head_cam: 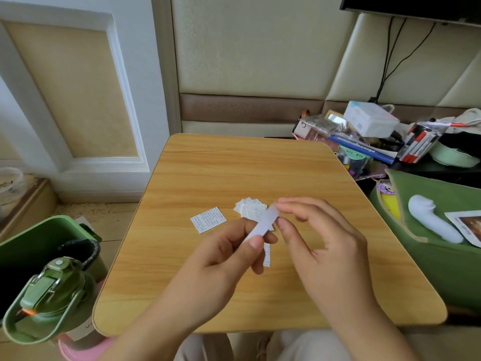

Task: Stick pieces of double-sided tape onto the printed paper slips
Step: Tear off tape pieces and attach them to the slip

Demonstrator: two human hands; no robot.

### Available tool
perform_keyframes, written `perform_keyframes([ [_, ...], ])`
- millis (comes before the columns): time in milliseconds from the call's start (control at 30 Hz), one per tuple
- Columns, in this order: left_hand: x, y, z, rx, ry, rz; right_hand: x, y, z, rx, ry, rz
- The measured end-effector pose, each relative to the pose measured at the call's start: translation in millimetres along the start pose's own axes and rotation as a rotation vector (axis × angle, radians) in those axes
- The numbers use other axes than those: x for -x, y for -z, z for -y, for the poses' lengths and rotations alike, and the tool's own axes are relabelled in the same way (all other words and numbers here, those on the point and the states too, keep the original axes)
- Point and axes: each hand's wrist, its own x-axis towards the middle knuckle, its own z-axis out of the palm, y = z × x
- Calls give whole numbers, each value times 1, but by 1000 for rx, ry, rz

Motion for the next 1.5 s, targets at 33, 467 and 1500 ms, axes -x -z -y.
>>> perform_keyframes([
  [33,-1,-1,0,6,-5,11,1,0,1,-5,-1,1],
  [467,0,-9,-8,-295,-142,-109,11,-3,17,-285,-239,48],
  [1500,-4,-8,-33,-483,-105,-274,-1,4,27,-157,-33,153],
])
